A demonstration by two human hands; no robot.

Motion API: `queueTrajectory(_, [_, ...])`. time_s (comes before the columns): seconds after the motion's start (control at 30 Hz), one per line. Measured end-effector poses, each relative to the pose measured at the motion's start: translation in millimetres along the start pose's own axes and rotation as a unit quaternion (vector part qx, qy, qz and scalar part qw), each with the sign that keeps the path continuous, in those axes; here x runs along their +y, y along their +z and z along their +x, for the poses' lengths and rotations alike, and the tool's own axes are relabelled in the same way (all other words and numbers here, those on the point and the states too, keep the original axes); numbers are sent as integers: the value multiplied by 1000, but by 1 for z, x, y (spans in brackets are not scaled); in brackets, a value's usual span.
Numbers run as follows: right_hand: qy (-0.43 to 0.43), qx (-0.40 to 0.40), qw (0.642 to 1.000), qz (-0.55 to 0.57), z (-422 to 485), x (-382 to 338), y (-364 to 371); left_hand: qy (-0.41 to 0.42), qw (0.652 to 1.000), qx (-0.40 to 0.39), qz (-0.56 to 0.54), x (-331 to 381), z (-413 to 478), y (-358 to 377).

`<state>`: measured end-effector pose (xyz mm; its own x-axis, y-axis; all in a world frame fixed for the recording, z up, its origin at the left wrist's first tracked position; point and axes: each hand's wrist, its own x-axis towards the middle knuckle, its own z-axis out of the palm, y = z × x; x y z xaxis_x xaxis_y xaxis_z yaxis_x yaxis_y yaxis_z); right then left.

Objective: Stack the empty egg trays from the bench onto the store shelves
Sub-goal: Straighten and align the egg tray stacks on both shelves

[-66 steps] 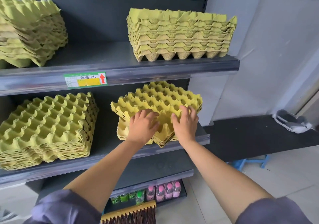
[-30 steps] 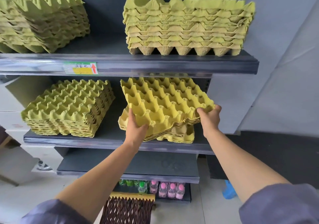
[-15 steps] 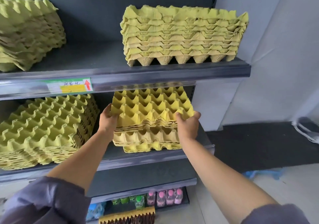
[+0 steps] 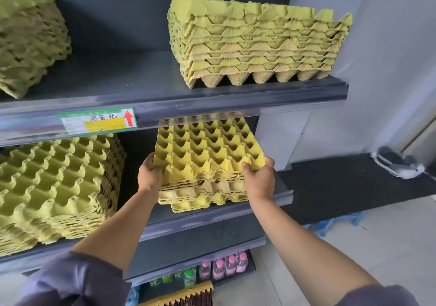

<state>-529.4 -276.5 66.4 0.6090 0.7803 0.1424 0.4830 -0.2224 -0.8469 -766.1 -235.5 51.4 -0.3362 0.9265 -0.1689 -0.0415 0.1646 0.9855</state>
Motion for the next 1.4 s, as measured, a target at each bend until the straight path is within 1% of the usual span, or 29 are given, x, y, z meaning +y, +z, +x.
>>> queueTrajectory(0.17, [9, -9, 997, 72, -8, 9, 0, 4, 997, -17, 74, -4, -5, -2])
queueTrajectory(0.27, [10, -36, 997, 69, -9, 16, -1, 1, 993, -22, 117, -9, -8, -1])
queueTrajectory(0.37, [13, -52, 995, 79, -8, 14, -2, -9, 991, -21, 133, -8, -6, -2])
queueTrajectory(0.43, [-11, -59, 996, 63, -5, 9, -2, -12, 989, -23, 144, -6, -4, -2])
queueTrajectory(0.5, [-40, -65, 997, 23, 0, 6, -1, -13, 986, -26, 163, -4, -4, -2])
queueTrajectory(0.6, [-44, -71, 995, -49, 5, 12, 0, -23, 983, -32, 177, -4, -2, -2])
queueTrajectory(0.67, [-50, -81, 994, -52, 7, 18, 0, -32, 984, -36, 170, -6, 1, -3])
queueTrajectory(0.73, [-32, -94, 995, 19, 11, 19, -1, -58, 986, -35, 149, -8, 2, -4])
queueTrajectory(0.77, [-1, -101, 992, 74, 12, 16, -2, -76, 988, -33, 134, -9, 2, -4])
queueTrajectory(0.83, [91, -113, 976, 160, 14, 13, -3, -107, 989, -33, 100, -12, 1, -5])
queueTrajectory(0.9, [174, -141, 954, 200, 15, 15, -2, -119, 989, -41, 74, -13, 1, -6])
queueTrajectory(0.93, [193, -148, 946, 213, 16, 16, -3, -118, 990, -42, 59, -13, 1, -7])
queueTrajectory(0.97, [198, -147, 944, 222, 18, 15, -4, -118, 991, -40, 44, -13, 0, -8])
queueTrajectory(1.1, [155, -127, 952, 232, 25, 11, -8, -106, 994, -27, -1, -14, -7, -7])
queueTrajectory(1.2, [139, -119, 953, 240, 31, 6, -14, -84, 996, -18, -17, -13, -15, -1])
queueTrajectory(1.3, [141, -113, 956, 231, 43, 7, -20, -70, 997, -19, -29, -7, -20, 9])
queueTrajectory(1.4, [145, -125, 957, 217, 57, 13, -27, -64, 997, -22, -32, -3, -25, 21])
